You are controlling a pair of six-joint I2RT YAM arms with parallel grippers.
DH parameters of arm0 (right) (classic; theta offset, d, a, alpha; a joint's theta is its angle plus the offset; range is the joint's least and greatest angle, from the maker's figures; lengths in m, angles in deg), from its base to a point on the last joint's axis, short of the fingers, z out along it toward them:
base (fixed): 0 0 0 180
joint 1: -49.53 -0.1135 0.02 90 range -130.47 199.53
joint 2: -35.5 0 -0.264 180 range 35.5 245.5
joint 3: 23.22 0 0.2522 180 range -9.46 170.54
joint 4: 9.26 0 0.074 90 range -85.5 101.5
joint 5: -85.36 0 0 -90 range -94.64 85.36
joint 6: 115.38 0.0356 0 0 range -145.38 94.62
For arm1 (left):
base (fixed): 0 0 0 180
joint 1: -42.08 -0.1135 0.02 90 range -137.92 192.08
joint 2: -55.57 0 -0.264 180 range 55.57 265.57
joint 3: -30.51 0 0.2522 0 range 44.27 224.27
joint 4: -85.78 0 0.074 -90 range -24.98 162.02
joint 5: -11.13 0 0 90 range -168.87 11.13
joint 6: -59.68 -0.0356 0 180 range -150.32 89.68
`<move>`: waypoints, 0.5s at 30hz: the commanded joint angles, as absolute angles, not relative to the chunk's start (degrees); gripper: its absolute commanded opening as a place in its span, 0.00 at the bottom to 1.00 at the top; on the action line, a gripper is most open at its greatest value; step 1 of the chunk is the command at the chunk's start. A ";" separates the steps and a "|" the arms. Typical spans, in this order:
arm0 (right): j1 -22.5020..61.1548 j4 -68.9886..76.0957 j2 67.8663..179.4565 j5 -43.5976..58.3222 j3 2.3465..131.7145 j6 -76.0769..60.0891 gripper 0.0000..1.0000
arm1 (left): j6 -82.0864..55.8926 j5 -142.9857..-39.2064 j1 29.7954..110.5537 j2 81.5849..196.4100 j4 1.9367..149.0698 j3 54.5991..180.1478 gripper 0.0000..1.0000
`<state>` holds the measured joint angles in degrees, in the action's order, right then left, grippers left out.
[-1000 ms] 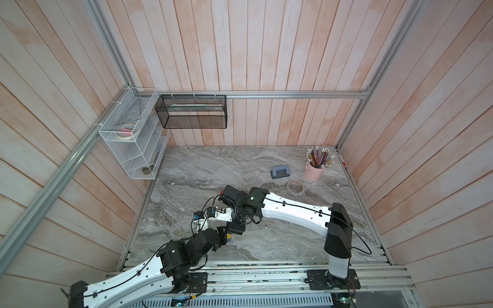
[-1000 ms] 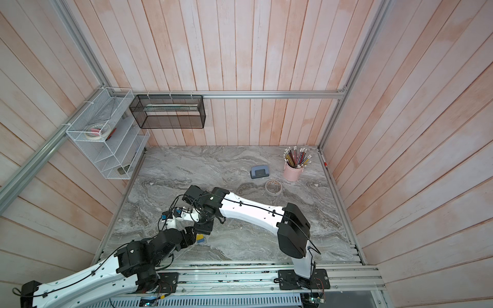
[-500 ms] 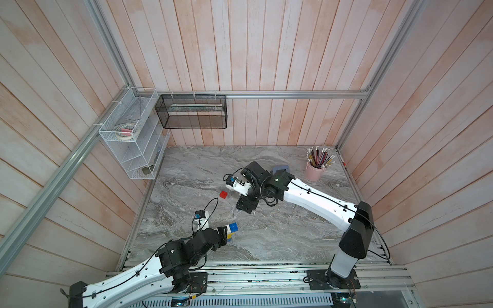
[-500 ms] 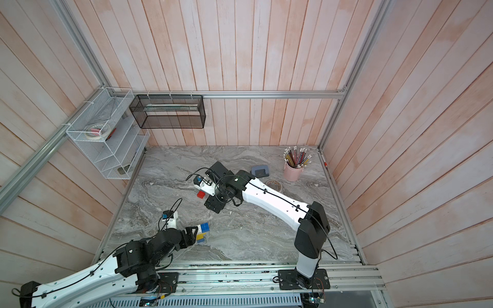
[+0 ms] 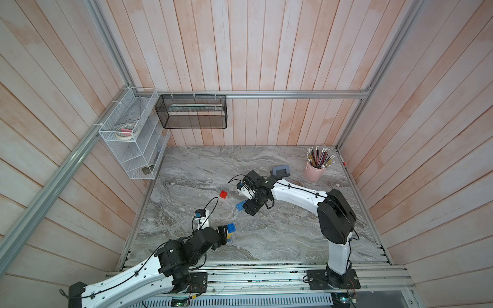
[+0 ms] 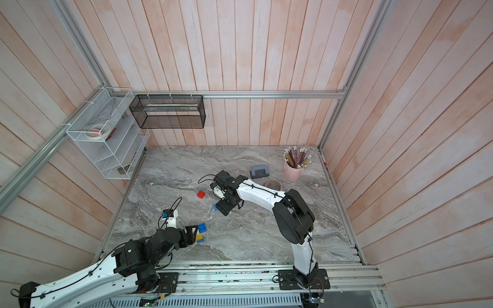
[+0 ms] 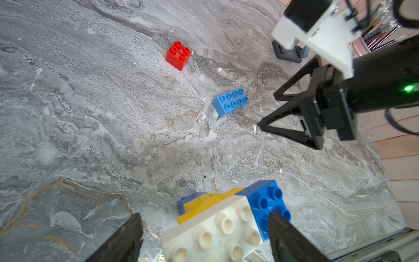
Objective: Assemble a spoon with lego
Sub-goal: Pick up the lego brick from the center of the board.
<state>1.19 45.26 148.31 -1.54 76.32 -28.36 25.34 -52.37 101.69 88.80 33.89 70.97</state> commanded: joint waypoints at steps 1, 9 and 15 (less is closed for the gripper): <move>0.84 42.30 149.49 -0.75 75.36 -27.34 0.81 | 24.85 -50.75 101.41 87.69 33.31 73.64 0.88; 0.09 38.08 152.60 -2.69 74.42 -28.35 0.82 | 29.37 -53.16 101.53 83.53 25.91 77.35 0.86; -0.33 36.16 154.53 -3.09 75.87 -30.25 0.82 | 36.28 -57.09 103.50 80.82 17.65 78.40 0.82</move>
<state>0.14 37.96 153.25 -2.24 74.81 -28.91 31.75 -54.70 102.35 82.46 23.90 77.04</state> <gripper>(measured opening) 0.821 0.819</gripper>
